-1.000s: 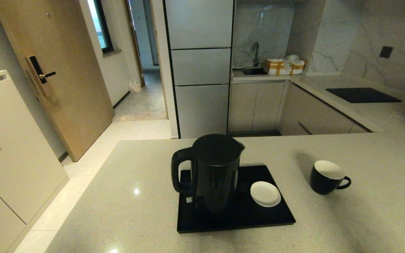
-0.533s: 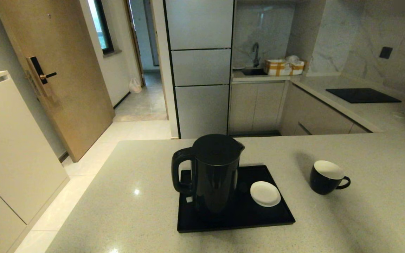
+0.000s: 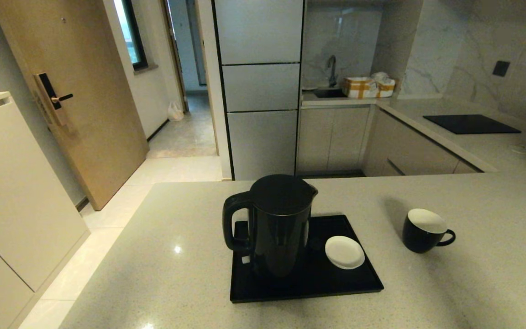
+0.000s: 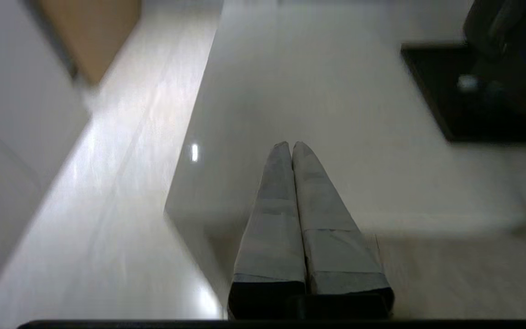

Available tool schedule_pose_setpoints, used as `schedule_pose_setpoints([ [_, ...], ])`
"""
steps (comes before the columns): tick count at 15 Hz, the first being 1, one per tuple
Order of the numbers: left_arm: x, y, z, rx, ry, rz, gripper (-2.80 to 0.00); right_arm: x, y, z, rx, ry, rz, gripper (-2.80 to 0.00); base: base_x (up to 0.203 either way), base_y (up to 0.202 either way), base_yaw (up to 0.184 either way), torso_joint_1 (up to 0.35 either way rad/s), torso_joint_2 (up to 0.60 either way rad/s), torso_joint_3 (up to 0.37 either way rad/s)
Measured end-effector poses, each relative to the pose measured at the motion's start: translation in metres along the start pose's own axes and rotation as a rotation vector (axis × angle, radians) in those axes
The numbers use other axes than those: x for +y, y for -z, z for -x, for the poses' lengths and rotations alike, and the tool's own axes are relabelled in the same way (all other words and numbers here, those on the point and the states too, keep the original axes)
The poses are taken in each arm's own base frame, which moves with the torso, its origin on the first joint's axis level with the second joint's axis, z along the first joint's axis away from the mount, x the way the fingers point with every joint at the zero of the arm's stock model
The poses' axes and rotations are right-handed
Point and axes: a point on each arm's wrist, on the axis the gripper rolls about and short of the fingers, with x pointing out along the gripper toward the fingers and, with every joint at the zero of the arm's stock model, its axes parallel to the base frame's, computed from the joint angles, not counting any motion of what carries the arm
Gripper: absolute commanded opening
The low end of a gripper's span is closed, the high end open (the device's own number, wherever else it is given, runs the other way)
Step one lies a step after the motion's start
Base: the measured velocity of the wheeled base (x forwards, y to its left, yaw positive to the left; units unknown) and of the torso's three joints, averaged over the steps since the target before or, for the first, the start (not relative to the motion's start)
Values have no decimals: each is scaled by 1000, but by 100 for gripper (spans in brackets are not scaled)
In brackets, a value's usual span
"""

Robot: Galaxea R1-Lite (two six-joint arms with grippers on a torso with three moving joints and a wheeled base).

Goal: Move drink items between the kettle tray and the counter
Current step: Return the tea cup to its original position

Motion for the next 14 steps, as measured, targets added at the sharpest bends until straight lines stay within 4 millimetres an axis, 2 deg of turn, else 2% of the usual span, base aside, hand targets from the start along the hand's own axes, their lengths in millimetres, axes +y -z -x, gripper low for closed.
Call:
schedule_pose_setpoints([
  [2, -1, 0, -9, -143, 27, -19, -280, 0, 0, 0, 0, 0, 0, -280, 0, 0, 0, 0, 0, 0],
  [10, -2, 6, -12, -131, 40, -16, -280, 0, 0, 0, 0, -2, 2, -280, 0, 0, 0, 0, 0, 0],
  [14, -2, 6, -12, -131, 39, -16, -280, 0, 1, 0, 8, -16, 64, -280, 0, 0, 0, 0, 0, 0],
])
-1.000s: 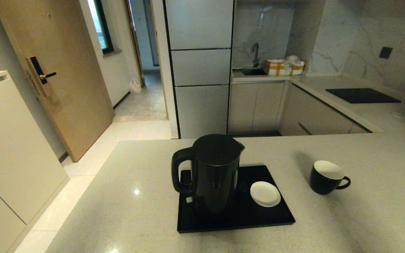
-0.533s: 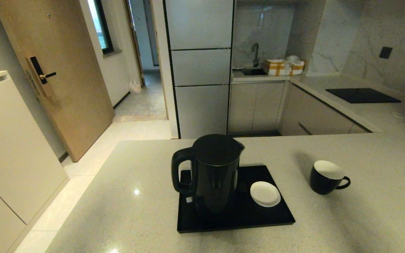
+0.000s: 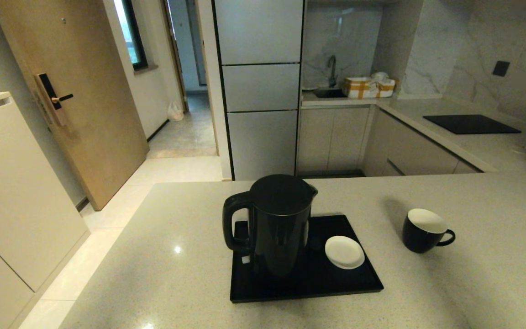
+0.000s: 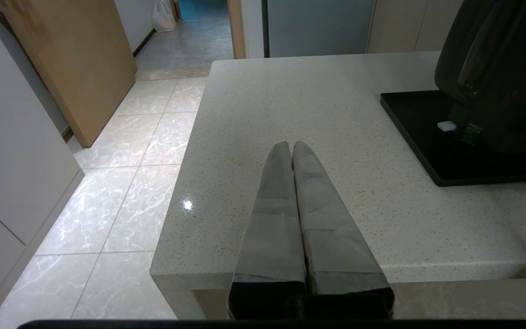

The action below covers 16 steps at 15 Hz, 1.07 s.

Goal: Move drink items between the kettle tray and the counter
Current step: Return the tea cup to its original position

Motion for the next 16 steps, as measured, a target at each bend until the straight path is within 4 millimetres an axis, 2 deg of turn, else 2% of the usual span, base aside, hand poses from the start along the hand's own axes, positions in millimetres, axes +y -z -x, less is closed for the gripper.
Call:
schedule_pose_setpoints([
  [4, 0, 0, 0, 0, 0, 0, -280, -1, -7, 2, -9, 12, -30, -280, 0, 0, 0, 0, 0, 0],
  [5, 0, 0, 0, 0, 1, 0, -280, -2, -20, 4, -35, 15, -55, -280, 0, 0, 0, 0, 0, 0],
  [7, 0, 0, 0, 0, 0, 0, -280, -6, -67, 9, -82, 27, -138, -280, 0, 0, 0, 1, 3, 13],
  [9, 0, 0, 0, 0, 0, 0, -280, -10, -109, -2, -1, 63, -224, -280, 0, 0, 0, 0, 0, 0],
  [11, 0, 0, 0, 0, 0, 0, -280, -12, -130, -31, 185, 106, -279, -280, 0, 0, 0, 0, 0, 0],
  [13, 0, 0, 0, 0, 0, 0, -280, -14, -134, -70, 363, 143, -297, -280, 0, 0, 0, 0, 0, 0],
  [16, 0, 0, 0, 0, 0, 0, -280, -17, -113, -139, 564, 188, -279, -280, 0, 0, 0, 0, 0, 0],
])
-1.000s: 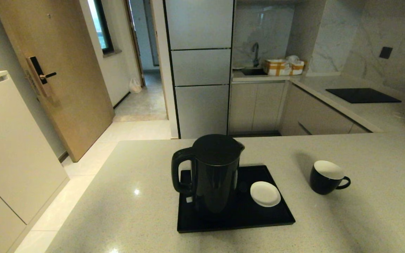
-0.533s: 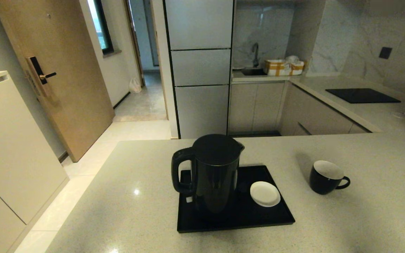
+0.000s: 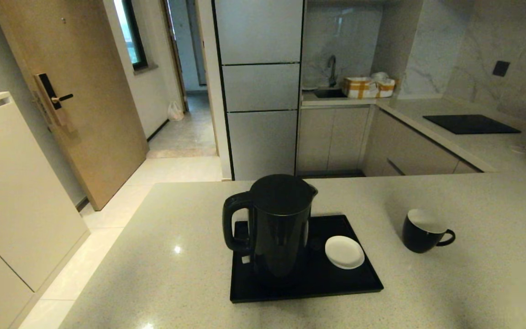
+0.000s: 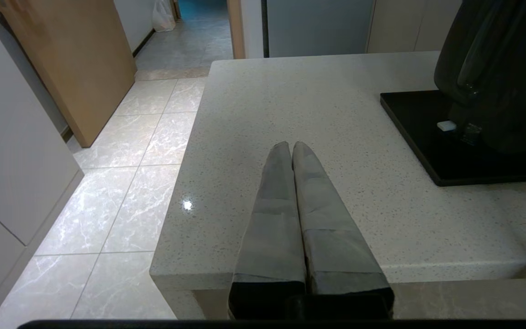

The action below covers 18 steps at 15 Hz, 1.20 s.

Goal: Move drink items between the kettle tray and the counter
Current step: Return the tea cup to its original position

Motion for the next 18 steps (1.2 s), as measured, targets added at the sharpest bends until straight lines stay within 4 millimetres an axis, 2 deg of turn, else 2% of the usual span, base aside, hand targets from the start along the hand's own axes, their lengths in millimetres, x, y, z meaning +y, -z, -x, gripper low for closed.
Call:
schedule_pose_setpoints([
  [1, 0, 0, 0, 0, 0, 0, -280, 2, -2, -28, 42, 24, 21, -280, 0, 0, 0, 0, 0, 0],
  [2, 0, 0, 0, 0, 0, 0, -280, 4, -2, -58, 72, 51, 44, 0, 0, 0, 0, 0, 0, 0],
  [4, 0, 0, 0, 0, 0, 1, -280, 6, 4, -111, 87, 96, 85, 0, 0, 0, 0, 0, 0, 0],
  [5, 0, 0, 0, 0, 0, 0, -280, 7, 6, -132, 69, 110, 98, 0, 0, 0, 0, 0, 0, 0],
  [8, 0, 0, 0, 0, 0, 0, -280, 12, 13, -173, 5, 123, 139, 0, 0, 0, 0, 0, 0, 0],
  [13, 0, 0, 0, 0, 0, 1, -280, 23, 33, -209, 19, 168, 252, 0, 0, 0, 0, 0, 0, 0],
  [18, 0, 0, 0, 0, 0, 0, -280, 43, 45, -227, 45, 145, 297, 0, 0, 0, 0, 0, 0, 0],
])
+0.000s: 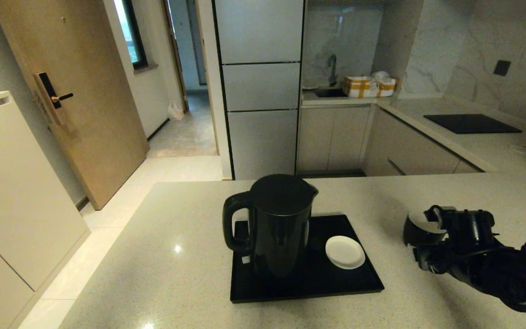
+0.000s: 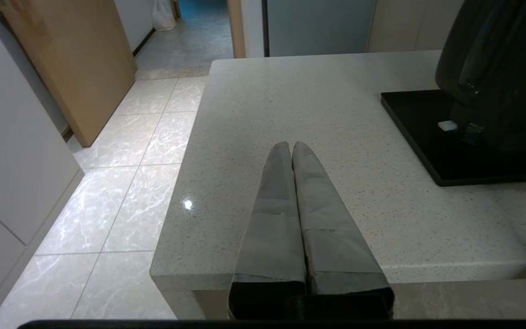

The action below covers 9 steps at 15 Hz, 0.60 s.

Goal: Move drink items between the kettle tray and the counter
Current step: Return the tea cup to its original position

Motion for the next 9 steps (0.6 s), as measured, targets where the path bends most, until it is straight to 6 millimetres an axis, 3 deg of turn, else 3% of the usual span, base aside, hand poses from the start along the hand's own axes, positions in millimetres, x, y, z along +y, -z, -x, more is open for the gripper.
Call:
schedule_pose_setpoints([
  [9, 0, 0, 0, 0, 0, 0, -280, 10, -10, -31, -45, 102, -92, 0, 0, 0, 0, 0, 0, 0],
])
